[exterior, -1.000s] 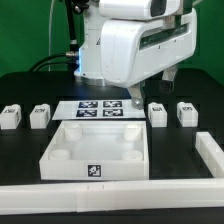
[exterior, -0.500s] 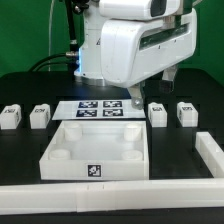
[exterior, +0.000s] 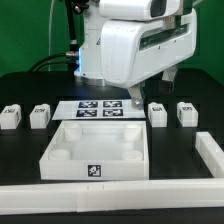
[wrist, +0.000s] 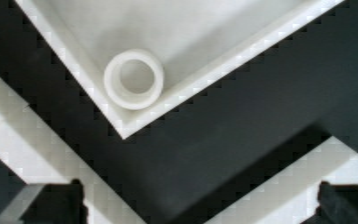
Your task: Assemble one leg
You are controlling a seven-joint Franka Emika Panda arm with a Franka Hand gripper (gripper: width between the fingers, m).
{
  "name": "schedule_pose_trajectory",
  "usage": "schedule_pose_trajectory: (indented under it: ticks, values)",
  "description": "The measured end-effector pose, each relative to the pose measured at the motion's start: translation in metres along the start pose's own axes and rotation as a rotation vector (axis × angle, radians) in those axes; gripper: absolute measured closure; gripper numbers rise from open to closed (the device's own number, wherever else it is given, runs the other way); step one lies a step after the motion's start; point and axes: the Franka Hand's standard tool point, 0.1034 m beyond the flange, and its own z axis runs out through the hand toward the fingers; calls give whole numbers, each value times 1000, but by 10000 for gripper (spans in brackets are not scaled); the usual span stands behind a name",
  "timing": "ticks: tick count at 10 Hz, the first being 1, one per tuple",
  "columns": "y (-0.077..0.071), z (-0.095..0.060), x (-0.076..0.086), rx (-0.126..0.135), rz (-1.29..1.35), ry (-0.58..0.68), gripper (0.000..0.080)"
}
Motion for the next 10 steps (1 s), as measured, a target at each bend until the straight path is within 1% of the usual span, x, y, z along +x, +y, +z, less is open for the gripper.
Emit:
schedule_pose_trajectory:
  ticks: [6,8,9,10]
  values:
    - [0,1,0,2,0,-1,150]
    - [-1,2,-3,3,-44,-1,150]
    - [-9,7,-17,0,-107,-1,150]
    - [-24,11,-36,1,-209,-4,150]
